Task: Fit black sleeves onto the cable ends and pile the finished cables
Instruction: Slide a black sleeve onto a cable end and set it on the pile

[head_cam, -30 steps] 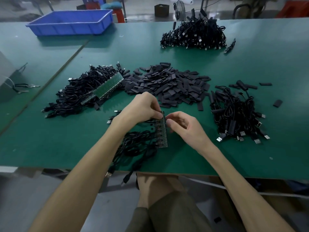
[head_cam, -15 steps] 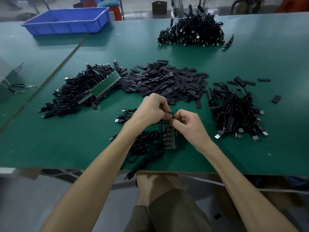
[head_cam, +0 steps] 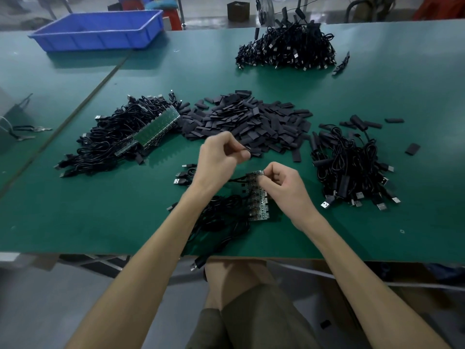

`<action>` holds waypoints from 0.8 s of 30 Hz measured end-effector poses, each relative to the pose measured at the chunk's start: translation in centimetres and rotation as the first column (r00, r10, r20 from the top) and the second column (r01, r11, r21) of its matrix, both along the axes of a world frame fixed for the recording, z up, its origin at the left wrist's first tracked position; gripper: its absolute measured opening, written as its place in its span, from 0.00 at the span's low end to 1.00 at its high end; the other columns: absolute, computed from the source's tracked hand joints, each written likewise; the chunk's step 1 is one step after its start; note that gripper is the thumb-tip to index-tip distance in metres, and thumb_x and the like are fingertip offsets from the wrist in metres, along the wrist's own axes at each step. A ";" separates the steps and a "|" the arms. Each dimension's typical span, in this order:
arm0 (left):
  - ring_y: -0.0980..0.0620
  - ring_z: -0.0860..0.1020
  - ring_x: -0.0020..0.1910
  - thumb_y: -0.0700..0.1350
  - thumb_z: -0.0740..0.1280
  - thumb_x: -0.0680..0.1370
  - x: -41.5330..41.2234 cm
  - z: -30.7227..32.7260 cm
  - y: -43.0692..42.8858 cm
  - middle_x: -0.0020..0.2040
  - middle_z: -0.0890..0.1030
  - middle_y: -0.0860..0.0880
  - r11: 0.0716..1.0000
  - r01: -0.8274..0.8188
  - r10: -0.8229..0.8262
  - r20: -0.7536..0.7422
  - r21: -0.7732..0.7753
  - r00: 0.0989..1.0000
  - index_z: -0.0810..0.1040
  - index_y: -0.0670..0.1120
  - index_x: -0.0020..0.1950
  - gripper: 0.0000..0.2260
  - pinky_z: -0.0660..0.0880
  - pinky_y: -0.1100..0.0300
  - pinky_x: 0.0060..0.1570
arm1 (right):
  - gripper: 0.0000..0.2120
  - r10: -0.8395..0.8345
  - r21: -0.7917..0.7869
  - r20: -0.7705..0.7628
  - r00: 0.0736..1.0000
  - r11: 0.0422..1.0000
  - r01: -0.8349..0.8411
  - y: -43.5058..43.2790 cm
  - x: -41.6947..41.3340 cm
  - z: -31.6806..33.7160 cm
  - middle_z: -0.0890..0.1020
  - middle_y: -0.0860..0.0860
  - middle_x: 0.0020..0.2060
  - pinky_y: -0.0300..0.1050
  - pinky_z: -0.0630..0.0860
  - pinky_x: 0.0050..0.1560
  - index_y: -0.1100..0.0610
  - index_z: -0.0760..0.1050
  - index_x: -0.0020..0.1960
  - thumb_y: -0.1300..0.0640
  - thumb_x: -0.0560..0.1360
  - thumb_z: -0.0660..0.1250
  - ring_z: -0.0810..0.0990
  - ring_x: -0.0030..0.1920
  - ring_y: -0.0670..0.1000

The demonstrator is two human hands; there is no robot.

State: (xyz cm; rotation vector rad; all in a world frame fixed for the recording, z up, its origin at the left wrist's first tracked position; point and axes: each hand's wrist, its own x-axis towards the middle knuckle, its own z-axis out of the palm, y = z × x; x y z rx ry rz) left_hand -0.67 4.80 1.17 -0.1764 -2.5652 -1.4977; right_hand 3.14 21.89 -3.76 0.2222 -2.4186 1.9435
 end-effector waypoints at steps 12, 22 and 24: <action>0.49 0.78 0.39 0.37 0.67 0.82 0.4 5.7 -0.2 0.40 0.78 0.46 0.785 0.301 -0.247 -0.173 0.542 0.953 0.77 0.39 0.52 0.01 0.78 0.57 0.43 | 0.28 -0.007 0.103 -0.097 0.995 0.995 0.017 -0.1 -0.2 0.3 0.69 0.32 0.63 0.28 0.70 0.58 0.26 0.68 0.69 0.35 0.72 0.73 0.72 0.62 0.43; 0.46 0.81 0.42 0.35 0.62 0.84 0.6 1.7 0.5 0.44 0.79 0.41 0.866 0.378 -0.402 0.005 0.329 0.916 0.78 0.38 0.52 0.06 0.80 0.54 0.47 | 0.21 -0.181 -0.291 -0.090 0.979 0.945 0.148 -0.1 0.3 0.7 0.87 0.51 0.41 0.35 0.76 0.54 0.52 0.85 0.49 0.42 0.85 0.58 0.85 0.47 0.48; 0.47 0.79 0.42 0.35 0.64 0.83 0.7 1.1 0.6 0.44 0.79 0.44 0.882 0.416 -0.421 -0.028 0.222 0.907 0.79 0.40 0.50 0.05 0.78 0.53 0.45 | 0.18 -0.162 -0.254 -0.090 0.983 0.958 0.135 0.0 0.4 0.7 0.86 0.51 0.38 0.36 0.77 0.52 0.54 0.83 0.50 0.43 0.84 0.61 0.85 0.43 0.47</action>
